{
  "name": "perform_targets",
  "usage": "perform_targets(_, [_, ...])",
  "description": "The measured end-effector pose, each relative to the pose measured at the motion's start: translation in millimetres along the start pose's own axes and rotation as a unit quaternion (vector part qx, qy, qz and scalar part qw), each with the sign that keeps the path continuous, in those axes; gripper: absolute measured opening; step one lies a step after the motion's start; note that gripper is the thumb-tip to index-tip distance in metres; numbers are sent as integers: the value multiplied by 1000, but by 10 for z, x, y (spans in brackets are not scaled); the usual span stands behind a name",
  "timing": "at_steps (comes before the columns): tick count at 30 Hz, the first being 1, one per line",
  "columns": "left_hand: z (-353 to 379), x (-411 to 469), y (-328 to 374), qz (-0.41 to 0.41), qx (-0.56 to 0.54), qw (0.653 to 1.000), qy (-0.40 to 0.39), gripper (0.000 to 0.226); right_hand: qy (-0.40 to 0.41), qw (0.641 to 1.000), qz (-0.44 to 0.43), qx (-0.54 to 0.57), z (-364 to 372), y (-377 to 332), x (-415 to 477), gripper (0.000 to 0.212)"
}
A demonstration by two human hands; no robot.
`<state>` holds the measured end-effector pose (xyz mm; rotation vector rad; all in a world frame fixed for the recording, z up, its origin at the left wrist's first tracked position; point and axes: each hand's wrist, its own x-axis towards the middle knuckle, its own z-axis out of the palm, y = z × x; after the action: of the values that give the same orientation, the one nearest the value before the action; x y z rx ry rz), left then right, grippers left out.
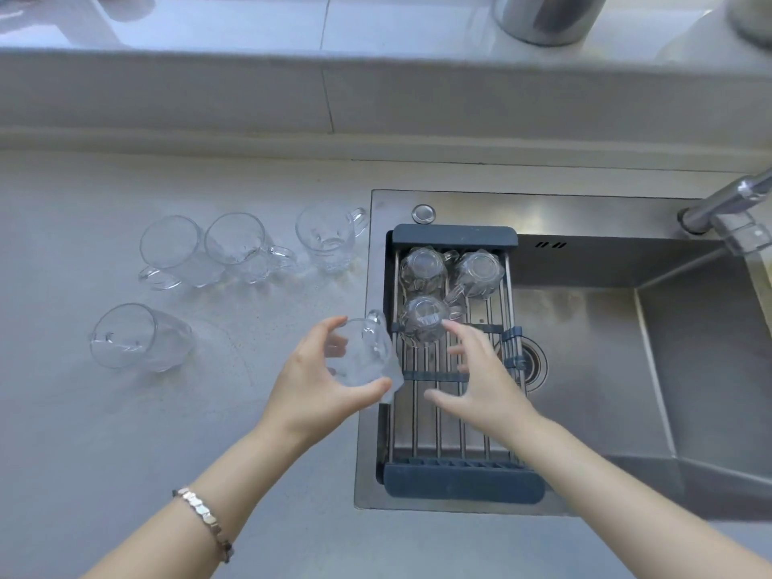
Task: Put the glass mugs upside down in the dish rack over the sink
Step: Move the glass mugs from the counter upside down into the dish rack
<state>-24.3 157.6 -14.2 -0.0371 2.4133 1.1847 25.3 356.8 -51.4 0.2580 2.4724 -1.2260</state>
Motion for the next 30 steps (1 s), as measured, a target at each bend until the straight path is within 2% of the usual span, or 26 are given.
perform_targets(2, [150,29,148,-33,-57,997,-43,78,-31,998,-52,28,25,7,-227,88])
perform_targets(5, [403,48,364,-84,-150,978,-120,77,34,993,-78,77,55,82,-405,84])
perform_targets(8, [569,89,488,-137,-191,955,-182,73,120,988,-52,77,-22,145,-481,79])
perform_targets(11, [634,143,516,-163,-158,945,-234,71,122,992,32,20,-185,190,-469,80])
perform_targets(13, [632,172,468,-146,-89,960,-222,69,91,989,105,-57,-317,212,-389,79])
perform_targets(16, [547,199,343,-134,-33,972,-189,53,27,967,183,-174,-459,219,-131,76])
perform_targets(18, [482,189,247,-151,-34,971,-183,41,4,958,244,-151,-465,236,85,76])
perform_targets(21, [391,155,123,-160,-36,973,-164,31,27,937,341,-77,-387,286,373,83])
perform_targets(24, [297,152,30,-153,-45,976,-146,28,79,926,364,-57,-276,349,585,79])
perform_targets(27, [211,176,-48,-148,-41,980,-127,27,144,930,336,-24,-166,357,709,73])
perform_targets(30, [141,203,-118,-143,-41,982,-113,23,97,942,312,-74,-179,253,657,75])
